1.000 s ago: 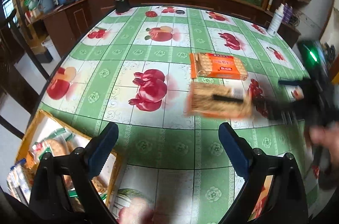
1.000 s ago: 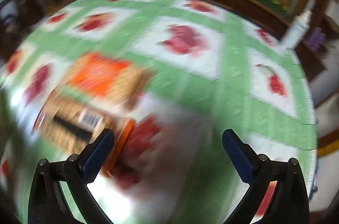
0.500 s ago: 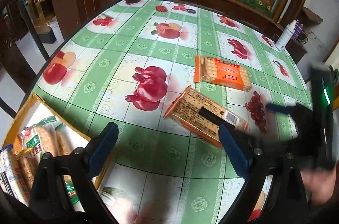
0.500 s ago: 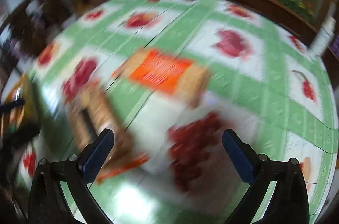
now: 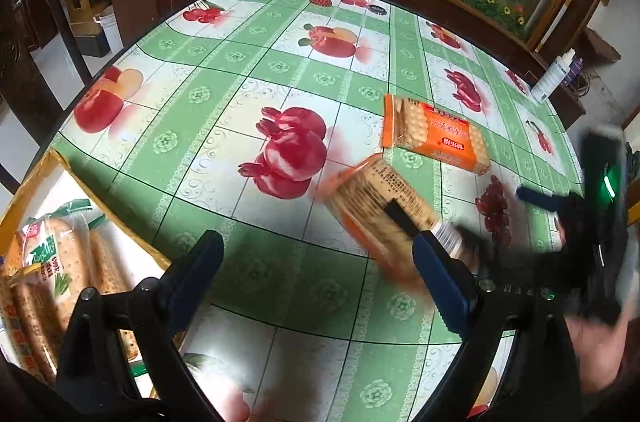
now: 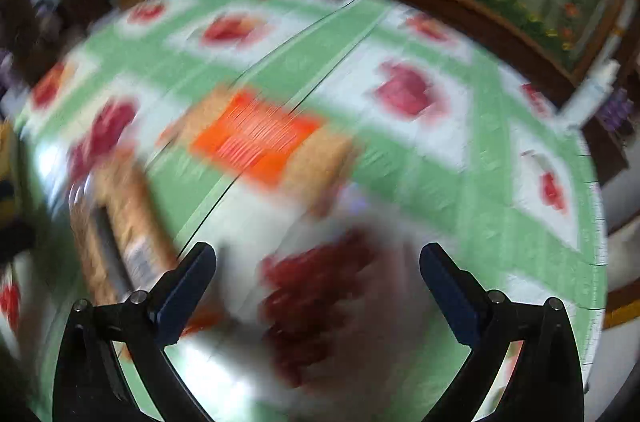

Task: Organize snacks
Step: 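Grasp the brown biscuit pack with the left gripper while the right grasps the orange cracker pack, then lift both packs and carry them over the tray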

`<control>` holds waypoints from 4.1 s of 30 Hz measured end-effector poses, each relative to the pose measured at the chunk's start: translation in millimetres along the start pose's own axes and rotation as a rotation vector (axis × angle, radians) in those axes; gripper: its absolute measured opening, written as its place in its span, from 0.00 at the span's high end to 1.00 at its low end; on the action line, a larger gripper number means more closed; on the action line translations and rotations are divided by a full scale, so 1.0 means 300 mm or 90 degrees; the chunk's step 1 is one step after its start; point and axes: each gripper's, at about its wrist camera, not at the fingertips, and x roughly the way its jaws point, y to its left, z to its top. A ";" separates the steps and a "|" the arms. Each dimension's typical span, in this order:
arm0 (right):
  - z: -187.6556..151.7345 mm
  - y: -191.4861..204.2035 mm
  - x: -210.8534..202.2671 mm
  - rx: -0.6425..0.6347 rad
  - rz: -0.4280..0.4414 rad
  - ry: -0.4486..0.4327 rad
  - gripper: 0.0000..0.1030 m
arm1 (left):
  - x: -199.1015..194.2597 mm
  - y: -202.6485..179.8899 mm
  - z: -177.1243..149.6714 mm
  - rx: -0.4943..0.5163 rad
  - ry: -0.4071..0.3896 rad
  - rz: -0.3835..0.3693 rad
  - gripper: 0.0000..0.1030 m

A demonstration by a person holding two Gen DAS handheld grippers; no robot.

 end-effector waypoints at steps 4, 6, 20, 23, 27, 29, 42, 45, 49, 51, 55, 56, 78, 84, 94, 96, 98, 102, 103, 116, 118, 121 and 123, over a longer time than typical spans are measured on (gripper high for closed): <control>-0.045 0.041 -0.092 -0.033 0.025 -0.033 0.01 | 0.024 -0.013 -0.001 -0.005 0.005 -0.003 0.07; -0.036 -0.004 -0.120 -0.014 0.014 -0.047 0.01 | 0.032 -0.022 -0.002 -0.008 0.012 -0.014 0.07; 0.219 -0.071 0.050 -0.215 0.071 -0.041 0.01 | 0.180 -0.163 0.029 0.049 0.058 0.042 0.07; 0.254 -0.042 0.101 -0.249 0.083 -0.009 0.01 | 0.185 -0.151 0.037 0.065 0.065 0.061 0.07; 0.297 -0.031 0.177 -0.247 0.129 0.034 0.05 | 0.181 -0.128 0.041 0.060 0.070 0.065 0.06; 0.310 -0.051 0.191 -0.214 0.163 0.045 0.14 | 0.182 -0.128 0.038 0.058 0.068 0.069 0.06; 0.065 -0.029 0.010 -0.099 0.143 0.037 0.46 | 0.157 -0.137 0.005 0.102 0.060 0.047 0.15; 0.058 -0.030 0.019 -0.072 0.117 0.021 0.39 | 0.161 -0.154 -0.004 0.114 0.067 0.066 0.13; 0.076 -0.048 0.030 -0.040 0.106 0.008 0.37 | 0.162 -0.163 -0.014 0.111 0.055 0.061 0.13; 0.075 -0.065 0.024 -0.016 0.130 -0.001 0.46 | 0.159 -0.169 -0.016 0.129 0.036 0.049 0.31; 0.025 -0.067 -0.002 -0.004 0.146 -0.007 0.47 | 0.150 -0.176 -0.010 0.159 0.035 0.025 0.39; 0.004 -0.076 -0.014 0.010 0.151 -0.008 0.47 | 0.147 -0.177 -0.016 0.167 0.032 0.019 0.39; -0.121 0.163 -0.295 0.047 0.273 -0.100 0.47 | -0.357 0.014 -0.220 0.182 -0.083 -0.036 0.40; -0.044 0.326 -0.311 0.005 0.300 -0.107 0.47 | -0.456 0.192 -0.235 0.152 -0.111 -0.002 0.40; 0.053 0.569 -0.317 -0.045 0.332 -0.113 0.47 | -0.555 0.431 -0.269 0.089 -0.163 0.054 0.40; 0.056 0.601 -0.321 -0.052 0.335 -0.111 0.47 | -0.565 0.458 -0.278 0.084 -0.169 0.060 0.39; 0.067 0.634 -0.319 -0.058 0.334 -0.109 0.47 | -0.573 0.488 -0.290 0.075 -0.171 0.060 0.40; 0.079 0.683 -0.323 -0.065 0.335 -0.107 0.47 | -0.585 0.533 -0.308 0.059 -0.174 0.059 0.40; 0.079 0.692 -0.326 -0.066 0.336 -0.107 0.47 | -0.587 0.542 -0.313 0.057 -0.174 0.059 0.40; 0.078 0.772 -0.341 -0.074 0.344 -0.105 0.47 | -0.600 0.612 -0.369 0.029 -0.179 0.060 0.40; 0.081 0.776 -0.328 -0.070 0.343 -0.101 0.47 | -0.591 0.623 -0.379 0.023 -0.174 0.060 0.40; 0.087 0.780 -0.307 -0.062 0.343 -0.094 0.47 | -0.571 0.628 -0.394 0.022 -0.163 0.061 0.40; 0.097 0.781 -0.288 -0.056 0.342 -0.091 0.47 | -0.557 0.626 -0.403 0.024 -0.156 0.061 0.40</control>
